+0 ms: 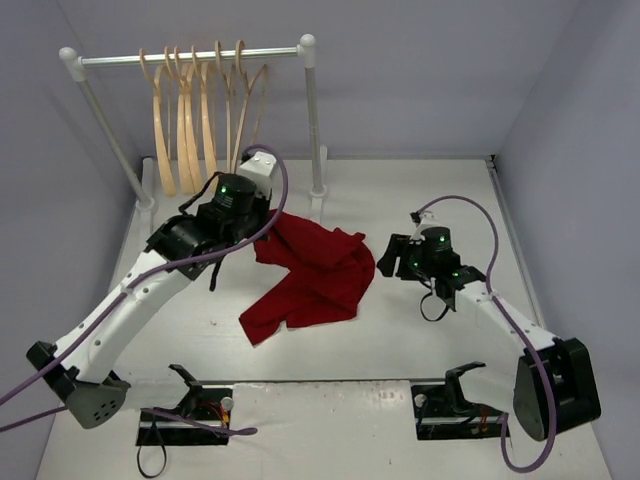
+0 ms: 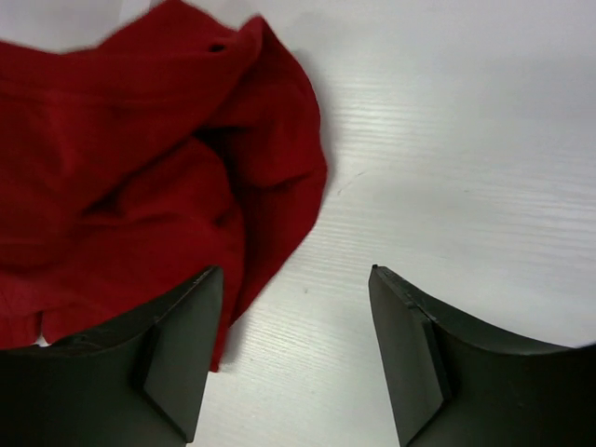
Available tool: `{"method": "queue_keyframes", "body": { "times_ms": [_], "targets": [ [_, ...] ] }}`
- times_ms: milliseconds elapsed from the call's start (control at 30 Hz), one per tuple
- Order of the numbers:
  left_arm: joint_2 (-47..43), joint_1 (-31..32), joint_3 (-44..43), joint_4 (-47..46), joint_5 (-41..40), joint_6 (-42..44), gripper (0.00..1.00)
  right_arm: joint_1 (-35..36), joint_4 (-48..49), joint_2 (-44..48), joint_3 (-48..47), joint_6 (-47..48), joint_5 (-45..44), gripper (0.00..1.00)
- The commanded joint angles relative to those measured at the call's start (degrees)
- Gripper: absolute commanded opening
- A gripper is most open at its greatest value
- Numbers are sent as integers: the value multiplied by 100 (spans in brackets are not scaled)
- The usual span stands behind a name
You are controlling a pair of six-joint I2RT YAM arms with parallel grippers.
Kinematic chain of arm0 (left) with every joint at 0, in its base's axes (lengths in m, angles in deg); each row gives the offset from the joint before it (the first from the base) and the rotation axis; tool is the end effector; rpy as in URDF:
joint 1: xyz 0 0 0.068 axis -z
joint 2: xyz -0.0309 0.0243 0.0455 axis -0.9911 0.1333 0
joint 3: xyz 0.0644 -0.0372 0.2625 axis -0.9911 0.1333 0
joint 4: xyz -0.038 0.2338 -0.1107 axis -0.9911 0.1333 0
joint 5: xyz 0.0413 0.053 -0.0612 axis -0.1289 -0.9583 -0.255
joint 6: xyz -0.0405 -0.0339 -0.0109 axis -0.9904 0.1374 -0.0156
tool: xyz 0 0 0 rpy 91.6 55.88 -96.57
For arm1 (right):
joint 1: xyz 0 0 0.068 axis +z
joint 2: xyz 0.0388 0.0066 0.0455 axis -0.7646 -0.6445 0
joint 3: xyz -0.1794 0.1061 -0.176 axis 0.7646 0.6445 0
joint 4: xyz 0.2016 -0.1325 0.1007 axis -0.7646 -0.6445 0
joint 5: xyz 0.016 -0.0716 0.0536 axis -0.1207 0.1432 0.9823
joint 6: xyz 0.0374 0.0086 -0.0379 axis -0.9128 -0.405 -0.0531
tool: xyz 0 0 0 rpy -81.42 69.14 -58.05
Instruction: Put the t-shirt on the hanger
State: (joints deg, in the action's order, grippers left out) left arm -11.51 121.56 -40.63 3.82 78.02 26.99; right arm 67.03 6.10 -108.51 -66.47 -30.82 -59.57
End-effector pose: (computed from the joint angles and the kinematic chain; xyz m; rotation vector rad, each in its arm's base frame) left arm 0.2085 -0.1613 0.4268 0.3264 2.0270 -0.3875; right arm 0.2391 0.0828 0.2297 -0.0990 2.0564 0.6589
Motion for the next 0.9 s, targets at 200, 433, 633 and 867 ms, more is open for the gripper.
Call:
{"method": "queue_keyframes", "body": {
  "times_ms": [200,433,633,867],
  "targets": [
    [-857,-90,852,563,-653,100,0,690,1504,-1201,-208,38,694,56],
    [-1488,-253,1381,707,-846,44,0,719,1565,-1446,-599,599,548,57],
    [-1765,-274,1873,689,-723,-87,0,719,1564,-1809,-1126,1363,858,59],
    [-1939,-286,2151,686,-700,-121,0,719,1562,-2478,-1760,2083,1624,63]
  ]
}}
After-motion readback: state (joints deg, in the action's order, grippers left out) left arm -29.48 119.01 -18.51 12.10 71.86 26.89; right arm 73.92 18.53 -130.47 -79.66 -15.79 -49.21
